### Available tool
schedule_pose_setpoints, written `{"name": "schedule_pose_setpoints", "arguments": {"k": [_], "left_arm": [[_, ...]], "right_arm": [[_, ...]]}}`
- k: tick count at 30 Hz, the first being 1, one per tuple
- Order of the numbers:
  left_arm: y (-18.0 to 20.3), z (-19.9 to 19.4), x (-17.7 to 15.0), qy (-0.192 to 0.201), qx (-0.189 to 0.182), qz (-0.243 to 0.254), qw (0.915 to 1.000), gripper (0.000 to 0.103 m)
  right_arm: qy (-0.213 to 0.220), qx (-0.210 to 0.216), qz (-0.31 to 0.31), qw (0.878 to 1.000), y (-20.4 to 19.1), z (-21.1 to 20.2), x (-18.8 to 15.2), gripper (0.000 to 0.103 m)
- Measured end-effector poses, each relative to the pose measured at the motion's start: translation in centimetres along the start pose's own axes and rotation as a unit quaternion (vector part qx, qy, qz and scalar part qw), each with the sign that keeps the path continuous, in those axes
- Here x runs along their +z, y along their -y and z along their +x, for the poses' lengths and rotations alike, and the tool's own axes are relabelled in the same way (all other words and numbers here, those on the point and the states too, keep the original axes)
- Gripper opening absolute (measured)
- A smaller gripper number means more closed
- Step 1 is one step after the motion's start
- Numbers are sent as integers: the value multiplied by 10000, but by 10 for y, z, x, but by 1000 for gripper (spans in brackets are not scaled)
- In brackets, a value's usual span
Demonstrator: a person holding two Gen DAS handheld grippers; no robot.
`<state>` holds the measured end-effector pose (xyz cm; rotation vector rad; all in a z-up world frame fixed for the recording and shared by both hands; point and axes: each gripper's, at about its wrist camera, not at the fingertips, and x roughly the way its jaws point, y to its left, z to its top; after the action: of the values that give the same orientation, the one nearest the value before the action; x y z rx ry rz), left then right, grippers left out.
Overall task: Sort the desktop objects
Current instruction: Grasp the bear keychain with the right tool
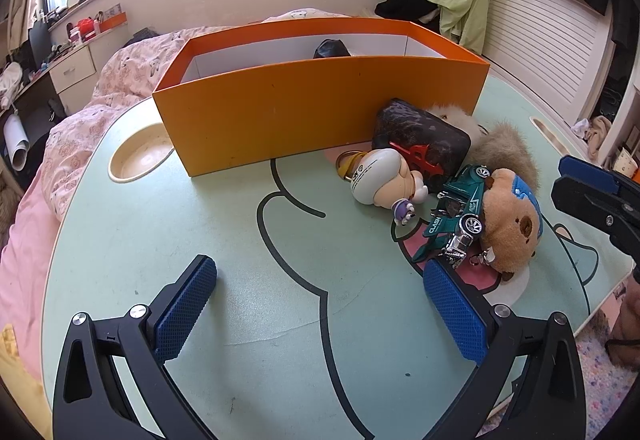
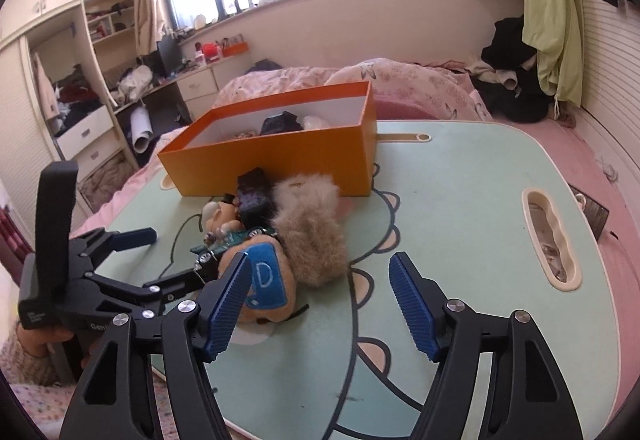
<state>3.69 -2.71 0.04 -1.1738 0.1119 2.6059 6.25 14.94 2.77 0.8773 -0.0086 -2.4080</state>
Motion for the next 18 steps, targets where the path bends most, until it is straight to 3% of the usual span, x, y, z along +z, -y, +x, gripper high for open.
{"name": "schedule_pose_setpoints", "arguments": {"k": [2, 6, 14, 15, 18], "left_arm": [[0, 0, 0, 0, -1, -1, 10000, 103], [0, 1, 0, 2, -1, -4, 10000, 103], [0, 1, 1, -1, 3, 1, 10000, 103], [1, 1, 1, 5, 2, 2, 10000, 103], [1, 1, 1, 8, -3, 1, 10000, 103]], "right_arm": [[-47, 180, -27, 9998, -7, 2, 3, 71], [-146, 294, -384, 9987, -27, 6, 3, 51], [-948, 537, -455, 9930, -30, 43, -5, 49], [-899, 504, -451, 9937, -29, 40, -5, 43], [-606, 485, -389, 9962, -25, 24, -8, 43]]}}
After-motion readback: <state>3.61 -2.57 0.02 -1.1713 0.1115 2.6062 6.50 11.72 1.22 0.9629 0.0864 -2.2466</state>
